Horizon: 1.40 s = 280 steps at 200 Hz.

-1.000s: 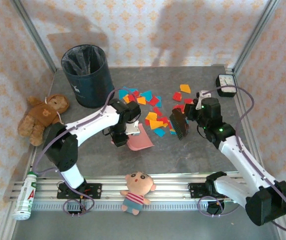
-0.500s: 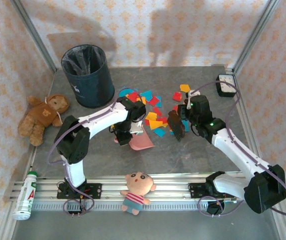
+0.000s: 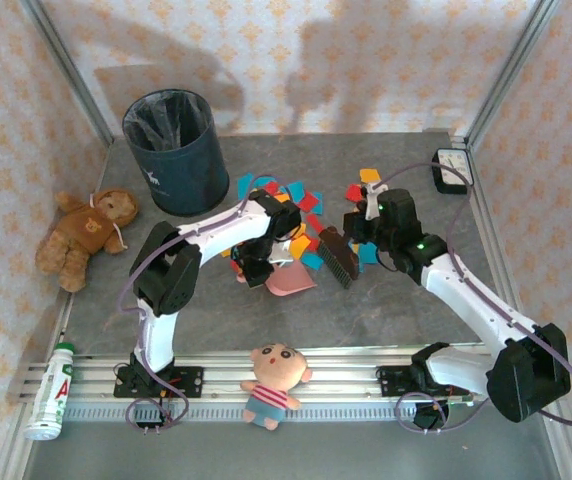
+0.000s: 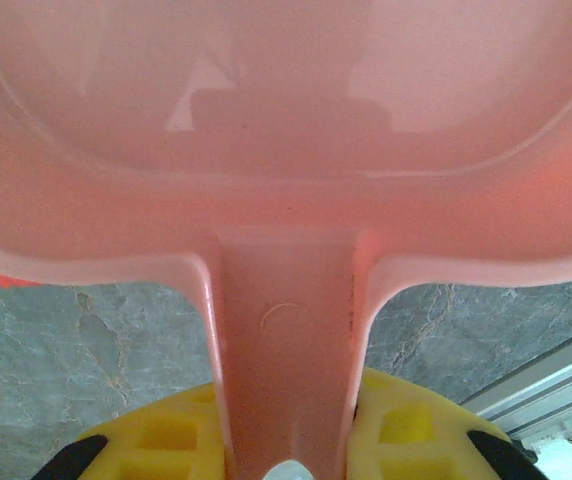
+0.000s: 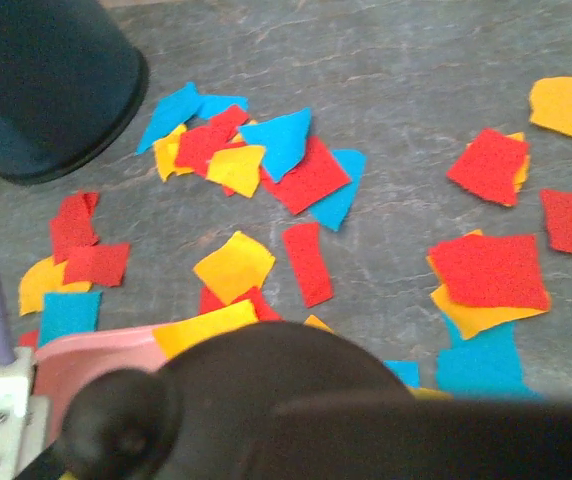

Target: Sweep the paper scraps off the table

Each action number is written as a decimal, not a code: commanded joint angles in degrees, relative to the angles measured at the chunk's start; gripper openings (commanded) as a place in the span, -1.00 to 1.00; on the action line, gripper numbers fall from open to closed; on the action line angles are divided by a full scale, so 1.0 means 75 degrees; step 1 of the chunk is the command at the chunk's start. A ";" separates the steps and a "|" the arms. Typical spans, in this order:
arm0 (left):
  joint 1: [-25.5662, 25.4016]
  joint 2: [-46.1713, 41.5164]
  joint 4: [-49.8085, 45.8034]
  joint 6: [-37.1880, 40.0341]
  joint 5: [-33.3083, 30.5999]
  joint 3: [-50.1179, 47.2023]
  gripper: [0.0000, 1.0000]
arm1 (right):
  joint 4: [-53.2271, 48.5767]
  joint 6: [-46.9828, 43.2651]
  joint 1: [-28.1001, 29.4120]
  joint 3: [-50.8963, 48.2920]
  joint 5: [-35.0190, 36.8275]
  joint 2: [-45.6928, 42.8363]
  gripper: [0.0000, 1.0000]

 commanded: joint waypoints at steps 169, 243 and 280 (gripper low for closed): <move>-0.0203 -0.0121 0.0239 0.0159 0.0084 0.0013 -1.00 | -0.0854 -0.0152 0.0069 -0.0249 0.3413 -0.1695 -1.00; -0.0372 0.0359 0.0130 0.0086 0.0015 0.0580 -1.00 | -0.0875 -0.0240 0.0069 -0.0278 0.2208 -0.0993 -1.00; -0.0392 0.0512 0.0188 -0.0023 -0.0086 0.0680 -1.00 | -0.0822 -0.0323 0.0069 -0.0261 0.1337 -0.0932 -1.00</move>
